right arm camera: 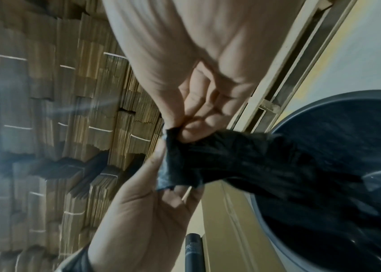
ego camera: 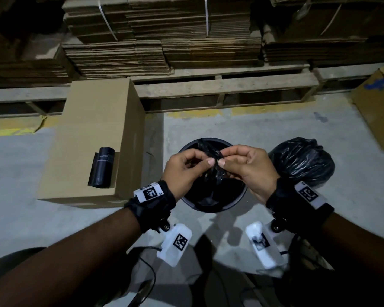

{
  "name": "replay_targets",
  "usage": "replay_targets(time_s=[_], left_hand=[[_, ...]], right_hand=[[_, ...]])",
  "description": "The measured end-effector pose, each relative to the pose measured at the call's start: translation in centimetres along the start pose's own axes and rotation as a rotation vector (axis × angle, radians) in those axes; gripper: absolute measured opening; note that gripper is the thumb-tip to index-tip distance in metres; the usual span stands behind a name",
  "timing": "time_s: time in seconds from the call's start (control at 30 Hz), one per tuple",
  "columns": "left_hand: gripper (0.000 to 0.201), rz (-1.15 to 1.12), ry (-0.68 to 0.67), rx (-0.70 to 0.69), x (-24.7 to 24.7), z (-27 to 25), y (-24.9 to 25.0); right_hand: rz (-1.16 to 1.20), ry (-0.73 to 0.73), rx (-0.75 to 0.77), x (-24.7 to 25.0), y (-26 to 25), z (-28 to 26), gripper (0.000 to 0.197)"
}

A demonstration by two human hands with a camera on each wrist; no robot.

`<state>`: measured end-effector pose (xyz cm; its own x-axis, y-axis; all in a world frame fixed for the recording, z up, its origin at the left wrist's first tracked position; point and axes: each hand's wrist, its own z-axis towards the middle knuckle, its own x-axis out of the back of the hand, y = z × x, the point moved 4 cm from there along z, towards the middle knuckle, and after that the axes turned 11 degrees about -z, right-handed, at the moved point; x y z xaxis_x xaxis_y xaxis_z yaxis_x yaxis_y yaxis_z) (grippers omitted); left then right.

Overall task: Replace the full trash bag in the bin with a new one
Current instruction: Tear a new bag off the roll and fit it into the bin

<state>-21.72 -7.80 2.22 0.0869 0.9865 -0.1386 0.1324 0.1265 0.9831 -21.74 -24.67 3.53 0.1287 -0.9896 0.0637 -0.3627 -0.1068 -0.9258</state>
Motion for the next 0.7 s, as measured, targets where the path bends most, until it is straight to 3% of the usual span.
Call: replay_targets(time_s=[0.1,0.2,0.33,0.4,0.47,0.53,0.6,0.7], left_hand=[[0.009,0.003,0.12,0.0,1.2,0.5,-0.1],[0.016,-0.012,0.257,0.005,3.3,1.4,-0.2],[0.018,0.059,0.321,-0.042,4.9,1.8,0.5],[0.01,0.274,0.357,-0.081,5.1,1.5,1.0],[0.022,0.525,0.377,-0.147,4.8,1.1,1.8],[0.026,0.513,0.309,-0.159,3.8,0.7,2.3],[0.03,0.48,0.281,-0.034,3.3,0.5,1.6],[0.041,0.25,0.285,0.341,3.6,0.6,-1.3]], right_hand=[[-0.039,0.088,0.002,0.7,0.0,0.2,0.014],[-0.035,0.194,-0.009,2.3,0.0,1.0,0.008],[-0.068,0.178,-0.043,3.1,0.1,1.5,0.015],[-0.061,0.161,-0.047,2.6,0.3,1.3,0.011],[-0.036,0.14,-0.042,2.1,0.3,1.0,0.005],[0.002,0.109,-0.036,1.7,0.4,0.9,0.001],[0.015,0.071,-0.025,1.6,0.4,0.9,0.007],[-0.006,0.003,-0.006,1.2,0.3,0.7,0.011]])
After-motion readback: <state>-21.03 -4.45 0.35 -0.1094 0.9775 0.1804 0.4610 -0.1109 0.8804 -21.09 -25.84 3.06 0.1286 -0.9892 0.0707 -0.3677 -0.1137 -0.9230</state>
